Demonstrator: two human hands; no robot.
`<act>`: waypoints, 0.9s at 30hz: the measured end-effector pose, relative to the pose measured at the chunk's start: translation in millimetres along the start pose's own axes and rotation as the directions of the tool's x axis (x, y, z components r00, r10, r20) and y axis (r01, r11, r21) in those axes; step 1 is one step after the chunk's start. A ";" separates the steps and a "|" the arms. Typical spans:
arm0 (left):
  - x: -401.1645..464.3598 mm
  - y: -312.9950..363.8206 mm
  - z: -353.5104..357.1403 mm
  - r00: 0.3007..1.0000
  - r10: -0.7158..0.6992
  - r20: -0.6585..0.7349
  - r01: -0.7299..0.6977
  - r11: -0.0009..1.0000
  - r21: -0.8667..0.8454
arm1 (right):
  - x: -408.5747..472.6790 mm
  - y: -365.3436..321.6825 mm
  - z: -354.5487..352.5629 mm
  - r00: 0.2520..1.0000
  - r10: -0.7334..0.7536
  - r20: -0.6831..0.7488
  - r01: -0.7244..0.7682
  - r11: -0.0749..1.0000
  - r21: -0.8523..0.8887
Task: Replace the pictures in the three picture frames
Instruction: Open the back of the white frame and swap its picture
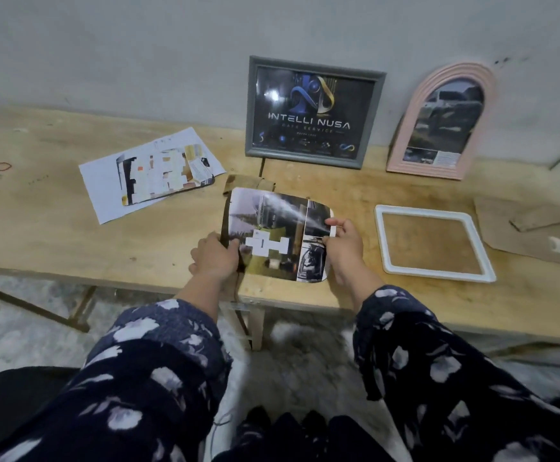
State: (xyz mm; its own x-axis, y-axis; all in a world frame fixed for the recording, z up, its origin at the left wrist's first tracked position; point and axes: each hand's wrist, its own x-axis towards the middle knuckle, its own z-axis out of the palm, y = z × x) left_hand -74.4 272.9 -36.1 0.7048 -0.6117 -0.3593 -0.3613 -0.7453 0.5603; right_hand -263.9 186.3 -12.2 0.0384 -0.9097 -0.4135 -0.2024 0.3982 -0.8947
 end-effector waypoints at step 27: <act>-100.6 194.9 197.7 0.907 0.400 0.130 -0.409 0.911 0.054 | 124.5 1.5 -278.2 0.974 -0.221 -0.047 0.157 0.810 -0.565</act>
State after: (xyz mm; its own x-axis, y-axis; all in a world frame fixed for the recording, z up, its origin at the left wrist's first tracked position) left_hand -336.5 136.8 -38.3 0.4158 -0.8875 -0.1985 -0.6504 -0.4428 0.6172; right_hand -531.7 40.8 -18.1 0.0360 -0.9798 -0.1968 -0.7112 0.1133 -0.6939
